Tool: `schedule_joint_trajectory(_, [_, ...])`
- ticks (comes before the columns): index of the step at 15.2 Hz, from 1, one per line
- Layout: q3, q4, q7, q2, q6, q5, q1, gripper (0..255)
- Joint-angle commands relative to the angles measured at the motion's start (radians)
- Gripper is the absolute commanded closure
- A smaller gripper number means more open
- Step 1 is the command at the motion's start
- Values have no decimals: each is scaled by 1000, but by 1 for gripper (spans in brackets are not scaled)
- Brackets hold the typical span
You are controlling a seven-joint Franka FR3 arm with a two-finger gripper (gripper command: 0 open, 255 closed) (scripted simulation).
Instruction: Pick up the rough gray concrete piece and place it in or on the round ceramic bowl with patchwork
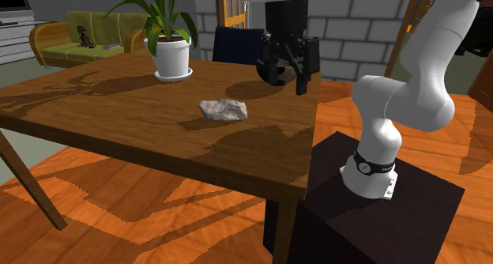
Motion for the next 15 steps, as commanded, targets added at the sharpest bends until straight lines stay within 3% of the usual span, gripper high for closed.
schedule_joint_trajectory(1, [-44,48,-27,59,-6,7,-14,0])
schedule_joint_trajectory(8, [-200,246,-138,297,-44,70,-62,0])
schedule_joint_trajectory(15, [-334,493,-268,584,-130,199,-145,0])
